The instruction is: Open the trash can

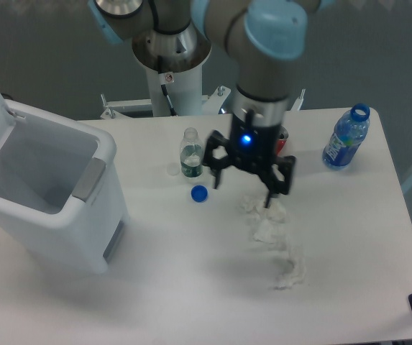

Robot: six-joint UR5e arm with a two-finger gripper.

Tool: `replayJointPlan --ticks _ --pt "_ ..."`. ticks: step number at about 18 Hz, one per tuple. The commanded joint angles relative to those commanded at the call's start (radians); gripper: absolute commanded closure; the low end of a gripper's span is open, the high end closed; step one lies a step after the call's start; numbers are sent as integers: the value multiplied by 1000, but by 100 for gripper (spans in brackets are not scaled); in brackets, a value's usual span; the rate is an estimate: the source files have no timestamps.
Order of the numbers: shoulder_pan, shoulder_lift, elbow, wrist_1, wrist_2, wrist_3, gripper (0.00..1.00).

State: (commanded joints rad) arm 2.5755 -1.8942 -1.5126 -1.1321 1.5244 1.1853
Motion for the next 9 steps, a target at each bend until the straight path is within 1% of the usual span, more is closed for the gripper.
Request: replayJointPlan --ticks 2,4,9 --pt "11 -38 15 3 48 54 0" --pt "52 -63 25 5 48 65 0" --pt "54 -85 15 5 57 73 0"
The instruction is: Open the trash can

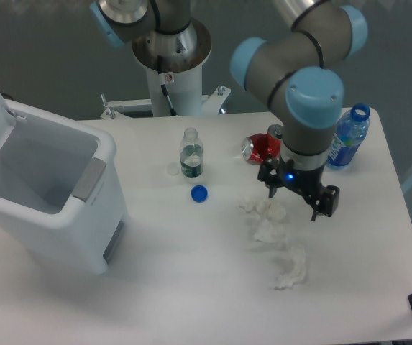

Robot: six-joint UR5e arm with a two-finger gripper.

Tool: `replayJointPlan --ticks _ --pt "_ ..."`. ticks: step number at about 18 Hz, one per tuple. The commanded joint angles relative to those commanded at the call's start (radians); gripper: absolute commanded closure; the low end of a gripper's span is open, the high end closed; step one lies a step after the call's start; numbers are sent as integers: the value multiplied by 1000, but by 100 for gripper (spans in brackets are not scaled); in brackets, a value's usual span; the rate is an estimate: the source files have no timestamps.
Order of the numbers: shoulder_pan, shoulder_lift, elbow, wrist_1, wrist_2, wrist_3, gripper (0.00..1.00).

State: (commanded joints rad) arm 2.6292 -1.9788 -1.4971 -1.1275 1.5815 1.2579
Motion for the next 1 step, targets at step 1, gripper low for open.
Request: replayJointPlan --ticks 1 --pt "-2 -2 -2 0 0 0 0"
